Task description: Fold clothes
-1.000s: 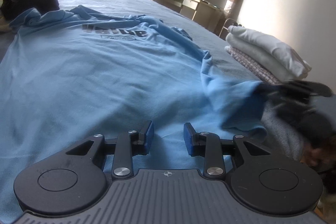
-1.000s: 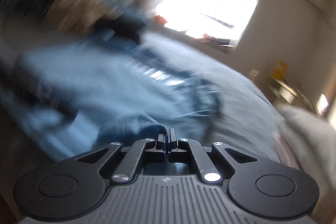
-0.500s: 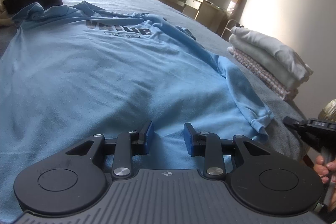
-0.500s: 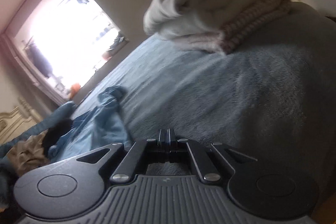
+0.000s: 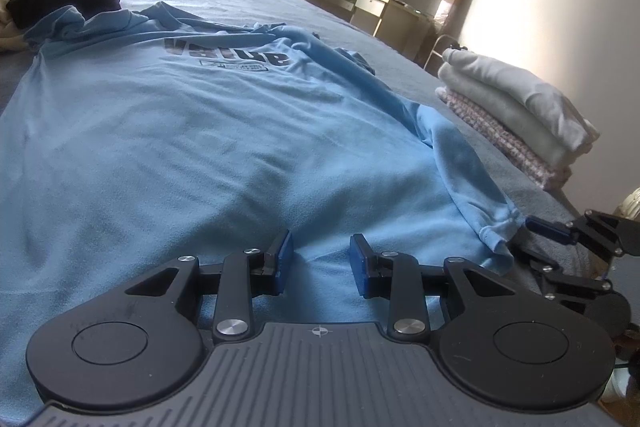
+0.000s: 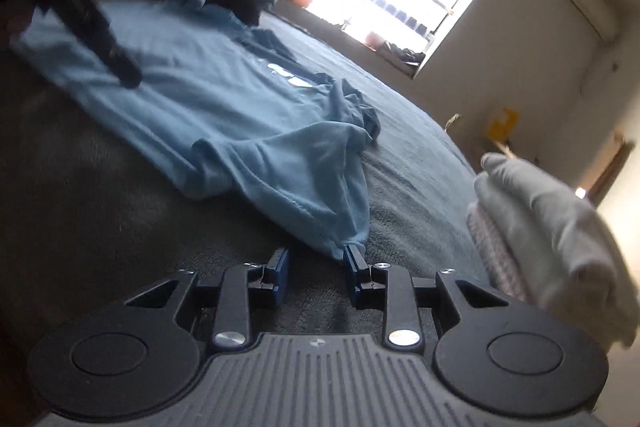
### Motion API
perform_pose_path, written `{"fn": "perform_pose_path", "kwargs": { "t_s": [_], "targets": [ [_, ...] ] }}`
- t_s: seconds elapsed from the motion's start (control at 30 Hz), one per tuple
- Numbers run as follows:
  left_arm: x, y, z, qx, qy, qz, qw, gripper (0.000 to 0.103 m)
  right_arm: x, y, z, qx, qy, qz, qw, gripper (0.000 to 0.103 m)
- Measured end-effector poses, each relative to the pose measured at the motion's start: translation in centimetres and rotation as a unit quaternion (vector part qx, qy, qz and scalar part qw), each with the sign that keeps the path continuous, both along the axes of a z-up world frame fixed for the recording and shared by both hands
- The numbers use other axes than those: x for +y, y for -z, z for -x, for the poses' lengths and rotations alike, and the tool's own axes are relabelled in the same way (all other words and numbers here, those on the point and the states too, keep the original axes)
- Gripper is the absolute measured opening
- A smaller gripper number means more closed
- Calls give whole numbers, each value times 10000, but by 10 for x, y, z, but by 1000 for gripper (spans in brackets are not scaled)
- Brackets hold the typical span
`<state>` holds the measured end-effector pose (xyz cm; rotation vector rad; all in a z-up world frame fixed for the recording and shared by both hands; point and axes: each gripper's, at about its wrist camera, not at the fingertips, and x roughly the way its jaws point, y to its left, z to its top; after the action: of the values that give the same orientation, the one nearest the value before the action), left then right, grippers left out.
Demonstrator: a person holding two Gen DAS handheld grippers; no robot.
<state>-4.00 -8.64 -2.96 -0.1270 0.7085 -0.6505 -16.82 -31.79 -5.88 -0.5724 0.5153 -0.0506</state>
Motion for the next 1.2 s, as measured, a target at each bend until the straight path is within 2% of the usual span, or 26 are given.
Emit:
{"fn": "perform_pose_path", "kwargs": {
  "t_s": [0.03, 0.13, 0.2, 0.23, 0.27, 0.3, 0.4, 0.47, 0.53, 0.63, 0.73, 0.8, 0.93, 1.07, 1.17, 1.2],
  "targets": [
    [0, 0, 0, 0, 5, 5, 10000, 31, 3, 1, -2, -13, -2, 117, 9999, 35],
    [1, 1, -1, -4, 18, 21, 10000, 31, -1, -2, -12, -70, 55, 16, 10000, 35],
    [1, 2, -1, -10, 29, 27, 10000, 31, -7, -8, -14, -206, 117, -269, 9994, 32],
    [1, 2, -1, -13, 35, 30, 10000, 31, -9, -11, -15, -276, 148, -416, 9986, 27],
    [1, 2, -1, -17, 42, 33, 10000, 31, -12, -14, -15, -346, 180, -563, 9977, 13],
    [1, 2, -1, -23, 52, 34, 10000, 31, -17, -19, -13, -503, 261, -785, 9953, 7],
    [2, 3, -2, -31, 81, 34, 10000, 31, -37, -35, -3, -1040, 562, -1614, 9798, 4],
    [2, 4, -2, -40, 102, 23, 9999, 31, -60, -42, 4, -1313, 851, -2375, 9587, 3],
    [1, 4, -2, -55, 120, 10, 9999, 31, -88, -46, 10, -1486, 1150, -3184, 9291, 3],
    [2, 4, -2, -68, 137, 9, 9999, 31, -123, -25, 8, -1263, 1553, -4224, 8840, 3],
    [2, 4, -1, -80, 151, -8, 9999, 31, -157, -3, 6, -1008, 1932, -5198, 8261, 3],
    [3, 3, -1, -79, 150, -27, 9999, 31, -163, 9, 6, -894, 2015, -5513, 8047, 3],
    [7, 0, 2, -69, 124, -16, 9999, 31, -161, 1, 18, -1081, 1992, -5567, 7992, 3],
    [20, -5, 9, -63, -7, 118, 9999, 31, -159, 5, 13, -833, 2080, -5490, 8052, 3],
    [37, -14, 16, -93, -160, 274, 9995, 31, -161, 5, 17, -721, 2084, -5550, 8021, 5],
    [44, -17, 19, -105, -224, 343, 9991, 32, -162, 2, 20, -676, 2112, -5496, 8055, 6]
  ]
}}
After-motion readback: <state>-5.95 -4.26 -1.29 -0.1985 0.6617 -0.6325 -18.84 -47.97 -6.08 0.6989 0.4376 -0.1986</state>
